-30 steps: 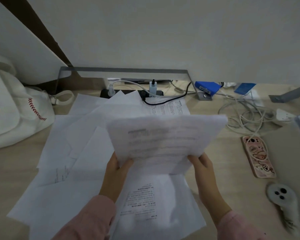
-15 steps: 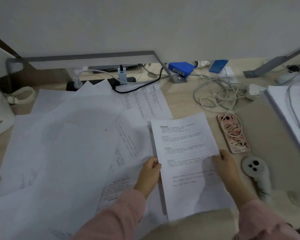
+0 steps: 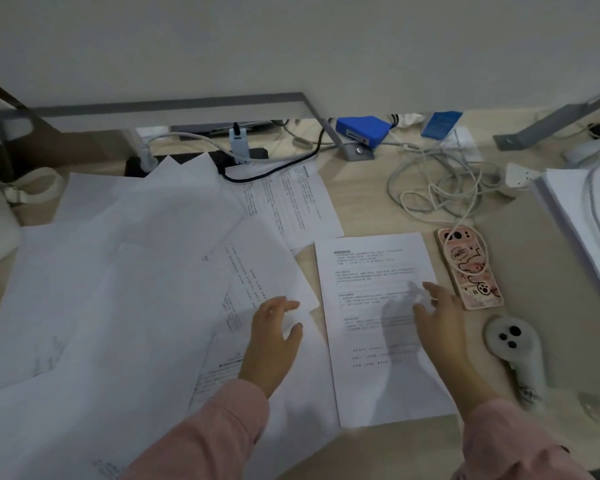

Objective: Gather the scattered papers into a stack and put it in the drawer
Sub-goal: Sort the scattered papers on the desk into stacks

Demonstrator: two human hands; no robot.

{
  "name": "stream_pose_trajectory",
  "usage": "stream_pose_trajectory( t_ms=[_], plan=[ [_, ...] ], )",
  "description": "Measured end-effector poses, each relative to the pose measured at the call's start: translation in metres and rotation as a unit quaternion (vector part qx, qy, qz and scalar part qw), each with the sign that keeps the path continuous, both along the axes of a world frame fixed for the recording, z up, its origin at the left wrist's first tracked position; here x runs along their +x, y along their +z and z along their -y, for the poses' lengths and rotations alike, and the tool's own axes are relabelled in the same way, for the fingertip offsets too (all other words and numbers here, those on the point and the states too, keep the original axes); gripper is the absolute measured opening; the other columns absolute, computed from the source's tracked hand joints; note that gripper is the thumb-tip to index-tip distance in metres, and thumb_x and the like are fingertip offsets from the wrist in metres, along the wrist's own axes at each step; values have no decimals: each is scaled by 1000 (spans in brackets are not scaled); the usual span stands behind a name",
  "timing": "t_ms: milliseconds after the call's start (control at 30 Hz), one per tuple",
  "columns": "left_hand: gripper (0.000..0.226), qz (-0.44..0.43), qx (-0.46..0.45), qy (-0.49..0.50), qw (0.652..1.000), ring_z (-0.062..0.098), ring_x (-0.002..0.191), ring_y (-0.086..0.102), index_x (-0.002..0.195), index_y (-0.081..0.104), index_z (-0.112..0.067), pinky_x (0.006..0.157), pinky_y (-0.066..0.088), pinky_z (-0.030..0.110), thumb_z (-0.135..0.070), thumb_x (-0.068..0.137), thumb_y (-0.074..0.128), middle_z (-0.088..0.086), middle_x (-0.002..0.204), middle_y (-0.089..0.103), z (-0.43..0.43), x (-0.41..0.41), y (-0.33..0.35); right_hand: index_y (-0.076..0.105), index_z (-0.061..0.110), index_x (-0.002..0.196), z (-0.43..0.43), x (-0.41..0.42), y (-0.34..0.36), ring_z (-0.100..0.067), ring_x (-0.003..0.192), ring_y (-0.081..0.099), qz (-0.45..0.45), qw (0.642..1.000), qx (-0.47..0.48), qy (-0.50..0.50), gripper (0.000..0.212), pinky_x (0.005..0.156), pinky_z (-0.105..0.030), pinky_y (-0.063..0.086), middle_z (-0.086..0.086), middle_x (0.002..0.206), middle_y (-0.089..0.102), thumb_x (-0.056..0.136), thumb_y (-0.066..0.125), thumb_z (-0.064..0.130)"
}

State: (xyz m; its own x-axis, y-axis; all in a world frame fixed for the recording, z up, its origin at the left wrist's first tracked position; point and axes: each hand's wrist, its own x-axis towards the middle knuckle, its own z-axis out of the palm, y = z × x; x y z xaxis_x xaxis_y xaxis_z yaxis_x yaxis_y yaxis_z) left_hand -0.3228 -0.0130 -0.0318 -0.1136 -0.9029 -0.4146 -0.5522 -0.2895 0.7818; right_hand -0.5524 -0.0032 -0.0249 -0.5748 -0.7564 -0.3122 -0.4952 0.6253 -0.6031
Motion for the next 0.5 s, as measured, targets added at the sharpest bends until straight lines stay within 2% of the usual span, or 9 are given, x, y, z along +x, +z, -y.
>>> stream_pose_trajectory(
  t_ms=[67,133,233,300,400,500],
  plan=[
    [33,69,-44,16,997,12,136,24,123,50,-20,106,21,18,-17,90,53,-4,139,33,0,33,0,49,8,127,8,23,3,-27,114,49,45,998,-4,37,39,94,-36,42,-15,131,45,88,48,4],
    [40,145,-61,40,987,15,137,22,127,48,-19,110,28,29,-23,88,56,-1,145,30,-4,71,-3,52,10,123,17,52,4,-20,106,52,106,992,6,70,35,86,-28,39,-10,126,52,89,48,4],
    [62,241,-10,64,968,18,140,15,139,34,-18,113,27,34,-39,85,57,1,151,22,-18,121,-9,53,9,122,26,103,2,-17,102,52,215,968,61,113,33,84,-26,38,-6,118,55,89,52,7],
    [77,278,42,58,958,19,143,8,144,22,-18,115,20,34,-50,83,55,1,155,11,-31,141,-12,49,12,128,28,131,-9,-24,111,51,246,960,85,105,41,91,-32,42,-11,126,49,88,53,7],
    [87,297,80,31,951,21,145,1,148,7,-20,118,11,36,-56,82,51,2,158,-3,-41,148,-19,40,11,135,35,154,-21,-35,121,42,172,978,94,75,53,101,-37,37,-19,139,34,85,56,8],
    [85,318,92,-8,943,23,146,-8,148,-3,-23,118,11,44,-53,85,45,6,157,-13,-39,142,-22,36,8,137,47,160,-23,-39,120,42,99,987,104,73,60,102,-43,37,-23,136,37,82,60,14]
  ],
)
